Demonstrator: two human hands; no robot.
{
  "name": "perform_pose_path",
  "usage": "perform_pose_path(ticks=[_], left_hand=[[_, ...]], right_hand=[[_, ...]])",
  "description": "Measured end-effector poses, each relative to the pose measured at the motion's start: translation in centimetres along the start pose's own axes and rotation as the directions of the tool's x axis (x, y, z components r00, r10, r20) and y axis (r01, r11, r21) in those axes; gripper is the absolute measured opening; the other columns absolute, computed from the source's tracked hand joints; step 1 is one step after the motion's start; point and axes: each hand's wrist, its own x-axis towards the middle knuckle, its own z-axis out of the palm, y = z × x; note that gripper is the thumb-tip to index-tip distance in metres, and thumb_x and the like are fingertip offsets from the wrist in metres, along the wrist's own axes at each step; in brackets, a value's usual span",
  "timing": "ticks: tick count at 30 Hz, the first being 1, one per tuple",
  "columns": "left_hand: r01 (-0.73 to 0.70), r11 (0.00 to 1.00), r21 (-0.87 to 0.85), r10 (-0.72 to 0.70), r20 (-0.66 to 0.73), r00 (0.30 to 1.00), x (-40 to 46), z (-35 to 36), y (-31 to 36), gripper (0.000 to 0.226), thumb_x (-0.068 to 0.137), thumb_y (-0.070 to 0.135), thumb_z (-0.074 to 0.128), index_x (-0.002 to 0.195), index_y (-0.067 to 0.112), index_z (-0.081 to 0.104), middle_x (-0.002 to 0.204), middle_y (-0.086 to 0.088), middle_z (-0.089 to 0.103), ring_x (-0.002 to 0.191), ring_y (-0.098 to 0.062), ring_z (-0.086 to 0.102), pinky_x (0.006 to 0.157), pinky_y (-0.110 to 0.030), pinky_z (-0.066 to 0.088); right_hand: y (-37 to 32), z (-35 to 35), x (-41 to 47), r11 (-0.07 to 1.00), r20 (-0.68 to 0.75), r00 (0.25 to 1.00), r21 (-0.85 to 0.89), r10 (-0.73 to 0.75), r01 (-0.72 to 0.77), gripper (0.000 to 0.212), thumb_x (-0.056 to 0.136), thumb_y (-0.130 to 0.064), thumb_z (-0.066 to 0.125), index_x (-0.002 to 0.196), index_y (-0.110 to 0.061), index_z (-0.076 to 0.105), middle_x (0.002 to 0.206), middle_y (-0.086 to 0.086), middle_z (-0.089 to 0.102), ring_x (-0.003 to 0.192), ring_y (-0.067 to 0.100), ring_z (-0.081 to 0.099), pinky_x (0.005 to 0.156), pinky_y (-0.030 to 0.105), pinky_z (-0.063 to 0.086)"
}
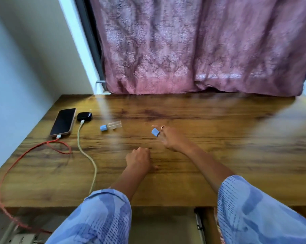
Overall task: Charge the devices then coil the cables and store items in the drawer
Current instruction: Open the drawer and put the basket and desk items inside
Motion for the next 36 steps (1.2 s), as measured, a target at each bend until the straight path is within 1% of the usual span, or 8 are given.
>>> perform_pose_path(ticks=[5, 8, 12, 14, 20, 26, 30, 36], left_hand=[[-0.134, 0.99, -0.038, 0.132, -0.046, 0.99, -1.6, 0.7, 7.6, 0.038, 0.084, 0.044, 0.063, 0.109, 0.015, 0.06, 0.115, -0.009, 0.061, 0.108, -0.029, 0.057, 0.074, -0.034, 0.041], [-0.211, 0.977, -0.032, 0.21, -0.027, 0.977, -3.3, 1.3, 12.9, 0.038, 0.083, 0.046, 0.064, 0.109, 0.018, 0.059, 0.115, -0.007, 0.062, 0.107, -0.029, 0.058, 0.072, -0.033, 0.038], [-0.327, 0.945, 0.028, 0.328, -0.03, 0.944, -5.9, 3.3, 20.2, 0.042, 0.083, 0.051, 0.061, 0.106, 0.016, 0.057, 0.117, -0.008, 0.061, 0.11, -0.029, 0.058, 0.077, -0.035, 0.045], [-0.39, 0.919, 0.058, 0.391, -0.012, 0.92, -7.1, 4.7, 23.6, 0.043, 0.085, 0.052, 0.058, 0.106, 0.014, 0.057, 0.119, -0.01, 0.061, 0.112, -0.028, 0.057, 0.085, -0.039, 0.048], [-0.507, 0.85, 0.142, 0.51, 0.014, 0.86, -9.6, 8.1, 31.7, 0.056, 0.09, 0.051, 0.05, 0.132, 0.014, 0.047, 0.134, -0.01, 0.049, 0.124, -0.029, 0.046, 0.099, -0.041, 0.043], [-0.409, 0.9, 0.152, 0.403, 0.072, 0.913, -10.0, 9.0, 35.2, 0.066, 0.092, 0.048, 0.049, 0.143, 0.012, 0.03, 0.15, -0.013, 0.03, 0.133, -0.031, 0.035, 0.102, -0.045, 0.041], [-0.39, 0.898, 0.203, 0.383, 0.075, 0.921, -9.6, 8.9, 35.5, 0.058, 0.091, 0.039, 0.056, 0.138, 0.011, 0.038, 0.144, -0.014, 0.038, 0.129, -0.03, 0.042, 0.1, -0.043, 0.043], [-0.405, 0.877, 0.259, 0.396, 0.087, 0.914, -8.9, 8.3, 36.6, 0.03, 0.086, 0.029, 0.066, 0.105, 0.01, 0.053, 0.114, -0.012, 0.057, 0.105, -0.028, 0.056, 0.084, -0.039, 0.048]], right_hand=[[7.3, -4.0, -7.7, 0.98, -0.128, 0.976, 0.119, 0.174, -0.159, 0.048, 0.093, -0.014, 0.046, 0.14, -0.015, 0.04, 0.132, 0.011, 0.048, 0.104, 0.025, 0.055, 0.087, 0.031, 0.045], [12.1, -6.0, -14.0, 0.967, -0.228, 0.953, 0.205, 0.198, -0.152, 0.014, 0.087, -0.013, 0.049, 0.094, -0.02, 0.058, 0.088, -0.008, 0.053, 0.072, 0.003, 0.055, 0.069, 0.024, 0.039], [18.9, -8.2, -23.7, 0.949, -0.298, 0.909, 0.208, 0.293, -0.238, 0.002, 0.081, -0.011, 0.058, 0.083, -0.01, 0.059, 0.073, -0.004, 0.048, 0.065, 0.012, 0.046, 0.061, 0.019, 0.035], [22.2, -8.9, -28.8, 0.928, -0.31, 0.886, 0.258, 0.344, -0.27, 0.009, 0.077, -0.011, 0.065, 0.074, -0.012, 0.056, 0.064, -0.008, 0.049, 0.059, 0.009, 0.048, 0.056, 0.021, 0.038], [31.0, -9.0, -41.1, 0.822, -0.215, 0.83, 0.4, 0.515, -0.406, 0.032, 0.076, -0.009, 0.075, 0.103, -0.007, 0.057, 0.089, 0.006, 0.07, 0.084, 0.014, 0.067, 0.075, 0.02, 0.05], [36.3, -8.7, -46.7, 0.784, -0.265, 0.764, 0.416, 0.588, -0.46, 0.041, 0.084, -0.016, 0.07, 0.12, -0.021, 0.051, 0.102, -0.005, 0.064, 0.093, 0.007, 0.062, 0.074, 0.018, 0.046], [38.4, -8.3, -47.6, 0.747, -0.269, 0.731, 0.474, 0.627, -0.467, 0.038, 0.084, -0.011, 0.068, 0.117, -0.024, 0.053, 0.104, -0.001, 0.064, 0.095, 0.011, 0.061, 0.076, 0.022, 0.046], [40.6, -7.3, -46.7, 0.667, -0.232, 0.678, 0.556, 0.698, -0.496, 0.04, 0.082, -0.003, 0.068, 0.117, -0.018, 0.053, 0.109, 0.005, 0.063, 0.103, 0.019, 0.06, 0.09, 0.036, 0.052]])
